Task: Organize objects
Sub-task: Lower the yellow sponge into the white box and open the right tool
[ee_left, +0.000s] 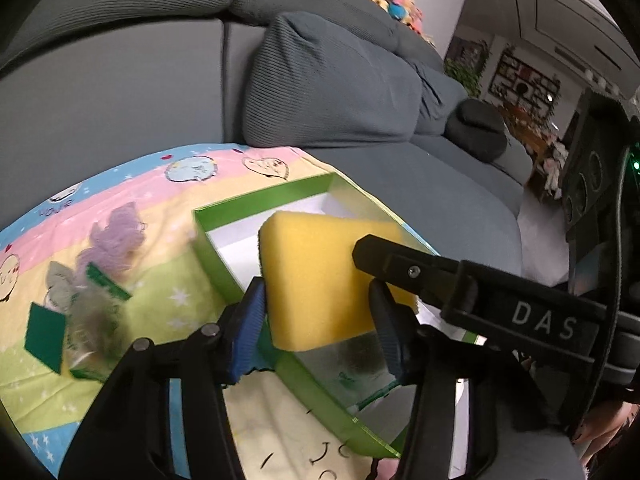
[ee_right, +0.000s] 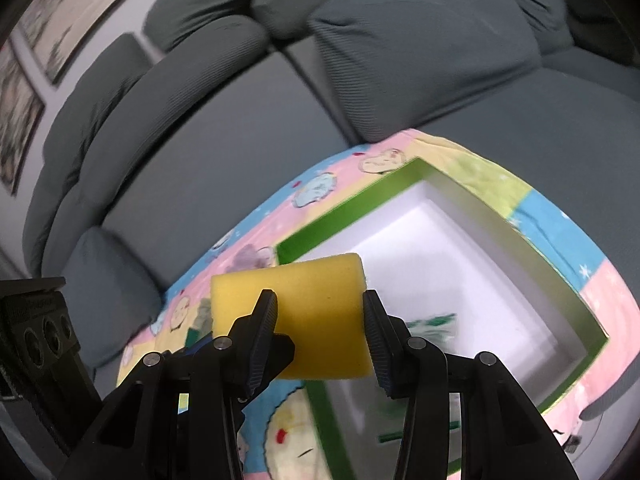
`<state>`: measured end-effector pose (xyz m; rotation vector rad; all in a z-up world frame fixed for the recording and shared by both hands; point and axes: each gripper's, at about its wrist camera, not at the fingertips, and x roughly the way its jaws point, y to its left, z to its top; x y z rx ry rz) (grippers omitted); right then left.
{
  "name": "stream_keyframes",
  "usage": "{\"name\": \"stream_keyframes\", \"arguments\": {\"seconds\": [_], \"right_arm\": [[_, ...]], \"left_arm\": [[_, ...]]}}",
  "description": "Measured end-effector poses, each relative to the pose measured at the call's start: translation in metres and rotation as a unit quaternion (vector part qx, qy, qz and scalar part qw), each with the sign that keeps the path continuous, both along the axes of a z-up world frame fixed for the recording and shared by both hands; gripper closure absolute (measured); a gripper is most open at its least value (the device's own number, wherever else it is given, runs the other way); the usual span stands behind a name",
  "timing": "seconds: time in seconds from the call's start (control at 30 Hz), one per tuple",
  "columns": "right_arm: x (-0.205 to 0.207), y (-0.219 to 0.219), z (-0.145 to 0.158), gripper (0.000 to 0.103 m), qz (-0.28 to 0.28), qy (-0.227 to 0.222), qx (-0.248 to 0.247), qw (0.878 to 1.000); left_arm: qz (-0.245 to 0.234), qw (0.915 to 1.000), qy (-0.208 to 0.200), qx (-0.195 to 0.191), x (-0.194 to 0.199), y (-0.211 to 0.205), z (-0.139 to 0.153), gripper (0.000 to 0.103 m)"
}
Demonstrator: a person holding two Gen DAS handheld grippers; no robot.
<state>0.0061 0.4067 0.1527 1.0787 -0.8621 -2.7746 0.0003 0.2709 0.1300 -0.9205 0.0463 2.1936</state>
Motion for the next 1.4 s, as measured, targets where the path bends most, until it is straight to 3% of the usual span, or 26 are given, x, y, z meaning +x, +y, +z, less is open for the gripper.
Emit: {"name": "stream_keyframes", "arguments": {"seconds": [0.77,1.13,1.4], "right_arm": [[0.002,0.050,-0.041,0.063,-0.084,-0.060,-0.029,0.994],[0.000,0.055,-0.051,0.063,-0.108,-0.083,-0.017,0.991],[0.005,0.059,-0.051,0.063,-0.123,-0.084,-0.019,0.989]], "left_arm": [[-0.038,0.9979,-0.050,-0.018,-0.008,0.049,-0.039,0.054],[-0.036,0.9968,-0.071,-0.010,-0.007,0.050,-0.042,0.053],[-0.029,0.9977,-0.061,-0.010,-0.003,0.039,-0.033,0.052]]}}
